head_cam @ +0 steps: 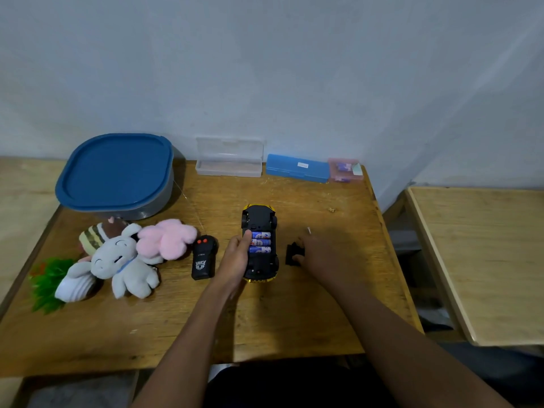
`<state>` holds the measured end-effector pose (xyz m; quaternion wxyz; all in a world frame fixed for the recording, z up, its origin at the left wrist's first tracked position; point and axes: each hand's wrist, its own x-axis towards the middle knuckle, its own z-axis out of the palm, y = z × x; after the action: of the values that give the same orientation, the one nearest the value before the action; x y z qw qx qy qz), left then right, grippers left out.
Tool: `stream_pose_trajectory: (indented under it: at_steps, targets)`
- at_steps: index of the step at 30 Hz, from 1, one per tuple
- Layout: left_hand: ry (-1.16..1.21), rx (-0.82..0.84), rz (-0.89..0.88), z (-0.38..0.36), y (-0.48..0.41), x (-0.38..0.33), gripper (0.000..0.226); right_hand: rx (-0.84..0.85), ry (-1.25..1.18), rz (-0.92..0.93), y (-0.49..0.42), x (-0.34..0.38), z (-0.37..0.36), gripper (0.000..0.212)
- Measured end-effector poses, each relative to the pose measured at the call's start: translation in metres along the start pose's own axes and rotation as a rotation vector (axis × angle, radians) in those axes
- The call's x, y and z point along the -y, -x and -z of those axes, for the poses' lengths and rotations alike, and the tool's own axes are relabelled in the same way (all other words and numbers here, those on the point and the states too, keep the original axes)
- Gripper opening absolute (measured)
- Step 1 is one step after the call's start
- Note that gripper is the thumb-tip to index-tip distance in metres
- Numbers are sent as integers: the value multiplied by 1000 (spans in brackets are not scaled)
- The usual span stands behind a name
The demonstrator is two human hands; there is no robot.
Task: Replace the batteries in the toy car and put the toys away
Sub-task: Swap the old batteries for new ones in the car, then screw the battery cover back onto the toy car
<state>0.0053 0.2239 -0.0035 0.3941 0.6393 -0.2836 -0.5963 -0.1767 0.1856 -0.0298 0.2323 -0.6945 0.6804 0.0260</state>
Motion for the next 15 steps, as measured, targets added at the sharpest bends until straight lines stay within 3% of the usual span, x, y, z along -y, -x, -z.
stream_pose_trajectory:
  at_steps: [7, 15]
  targets:
    - [7, -5, -2, -2, 2, 0, 31, -110, 113, -9, 3, -10, 3, 50]
    - [9, -15, -2, -6, 1, 6, 31, -77, 79, -16, 1, -15, 2, 56]
